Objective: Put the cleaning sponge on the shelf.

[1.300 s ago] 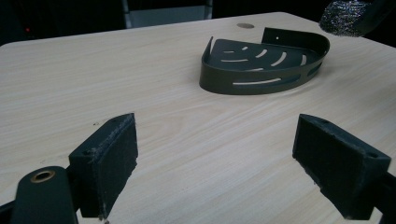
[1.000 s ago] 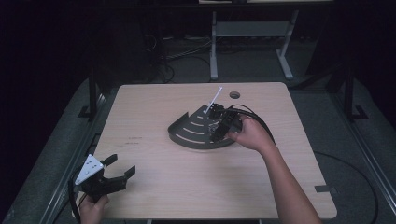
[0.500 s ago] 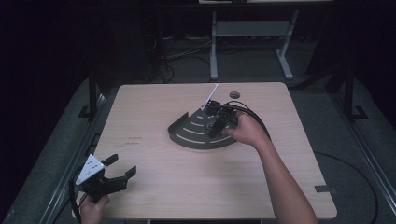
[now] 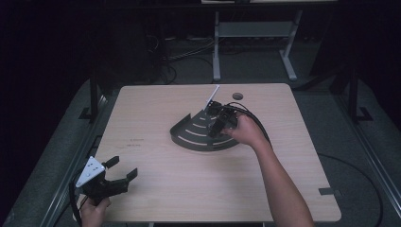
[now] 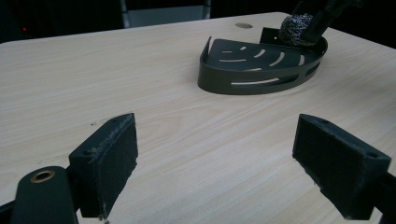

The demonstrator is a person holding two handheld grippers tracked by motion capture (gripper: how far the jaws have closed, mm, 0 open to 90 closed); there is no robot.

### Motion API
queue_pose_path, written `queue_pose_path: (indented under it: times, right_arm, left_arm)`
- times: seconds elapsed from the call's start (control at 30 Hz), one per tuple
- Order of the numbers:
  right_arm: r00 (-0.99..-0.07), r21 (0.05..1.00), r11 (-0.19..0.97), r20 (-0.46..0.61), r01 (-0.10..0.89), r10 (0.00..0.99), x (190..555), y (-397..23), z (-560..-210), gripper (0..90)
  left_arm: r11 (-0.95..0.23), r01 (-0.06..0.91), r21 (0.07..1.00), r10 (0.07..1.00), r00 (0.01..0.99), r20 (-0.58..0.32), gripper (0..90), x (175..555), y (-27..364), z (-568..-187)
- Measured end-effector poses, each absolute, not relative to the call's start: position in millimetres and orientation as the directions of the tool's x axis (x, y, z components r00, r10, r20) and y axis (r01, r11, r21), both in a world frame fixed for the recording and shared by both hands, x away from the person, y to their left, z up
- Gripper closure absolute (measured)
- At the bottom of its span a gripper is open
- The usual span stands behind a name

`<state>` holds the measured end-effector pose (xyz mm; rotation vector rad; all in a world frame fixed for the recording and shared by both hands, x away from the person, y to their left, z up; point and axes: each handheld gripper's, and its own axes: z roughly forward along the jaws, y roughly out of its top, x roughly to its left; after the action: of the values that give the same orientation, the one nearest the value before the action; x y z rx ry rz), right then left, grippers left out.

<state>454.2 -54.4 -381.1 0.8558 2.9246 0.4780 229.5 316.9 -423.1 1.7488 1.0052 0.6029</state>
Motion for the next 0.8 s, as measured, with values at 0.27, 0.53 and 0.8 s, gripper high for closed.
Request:
queue_pose_path:
  times: [0.27, 0.53, 0.8]
  right_arm:
    - [-0.833, 0.295, 0.791, 0.037, 0.537, 0.552, 461, -51, -392, 31.7]
    - [-0.832, 0.272, 0.796, 0.030, 0.540, 0.554, 467, -44, -407, 31.7]
    - [-0.828, 0.262, 0.794, 0.038, 0.548, 0.559, 470, -38, -416, 31.4]
  left_arm:
    - [-0.170, 0.351, 0.921, 0.842, 0.537, -0.050, 13.3, 229, 316, -423]
    - [-0.167, 0.349, 0.922, 0.842, 0.537, -0.051, 13.3, 229, 317, -423]
    - [-0.165, 0.349, 0.922, 0.842, 0.536, -0.052, 13.3, 229, 317, -423]
